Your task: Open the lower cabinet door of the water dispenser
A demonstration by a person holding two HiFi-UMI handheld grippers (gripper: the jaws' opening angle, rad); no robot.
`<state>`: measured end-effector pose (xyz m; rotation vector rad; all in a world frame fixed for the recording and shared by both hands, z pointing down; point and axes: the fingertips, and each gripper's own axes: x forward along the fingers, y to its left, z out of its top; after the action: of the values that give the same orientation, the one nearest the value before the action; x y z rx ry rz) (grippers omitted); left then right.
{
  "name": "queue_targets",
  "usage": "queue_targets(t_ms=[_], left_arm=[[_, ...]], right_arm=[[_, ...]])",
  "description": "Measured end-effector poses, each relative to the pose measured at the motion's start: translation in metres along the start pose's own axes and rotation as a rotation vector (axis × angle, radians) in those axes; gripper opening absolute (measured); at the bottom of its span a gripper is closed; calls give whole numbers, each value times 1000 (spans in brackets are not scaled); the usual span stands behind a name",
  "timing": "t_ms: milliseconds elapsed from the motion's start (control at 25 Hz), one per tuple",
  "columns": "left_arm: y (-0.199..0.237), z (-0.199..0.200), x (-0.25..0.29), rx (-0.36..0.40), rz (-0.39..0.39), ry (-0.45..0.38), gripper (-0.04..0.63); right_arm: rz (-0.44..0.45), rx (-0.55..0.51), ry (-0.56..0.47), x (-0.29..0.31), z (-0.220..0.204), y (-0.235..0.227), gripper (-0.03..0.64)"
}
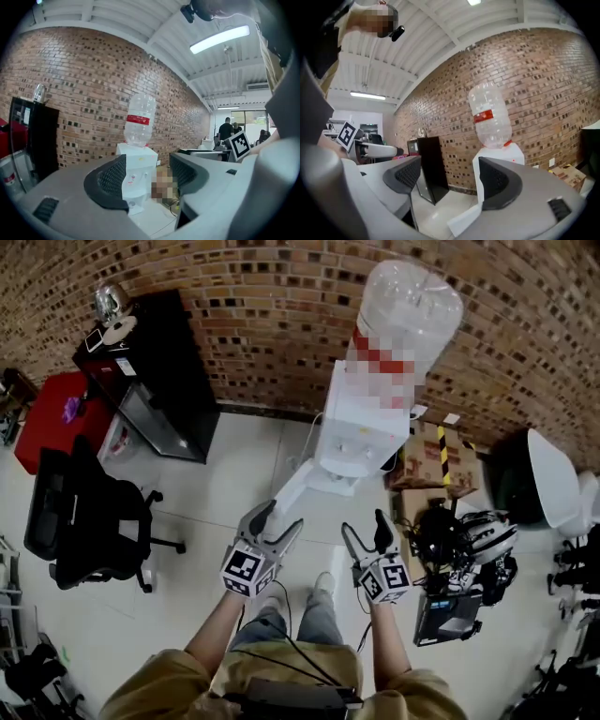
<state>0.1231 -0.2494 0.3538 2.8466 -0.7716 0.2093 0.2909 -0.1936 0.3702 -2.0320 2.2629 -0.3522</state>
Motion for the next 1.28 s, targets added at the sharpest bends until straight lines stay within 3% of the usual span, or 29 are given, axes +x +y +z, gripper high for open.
queue_targets(t_ms=[200,440,880,1280], left_arm=[[-31,64,-32,39,-8,-78,276],[-49,103,-46,64,4,-165,276],[-58,120,-34,101,38,-203,275],[-50,117,-34,92,66,-187,276]], right_arm=[[-67,-43,-122,-40,86,32,417],[-75,-115,-186,-62,133,59,410],[-87,-134,-232,-69,156,47,408],[-54,-135,-223,-55,154,49,408]])
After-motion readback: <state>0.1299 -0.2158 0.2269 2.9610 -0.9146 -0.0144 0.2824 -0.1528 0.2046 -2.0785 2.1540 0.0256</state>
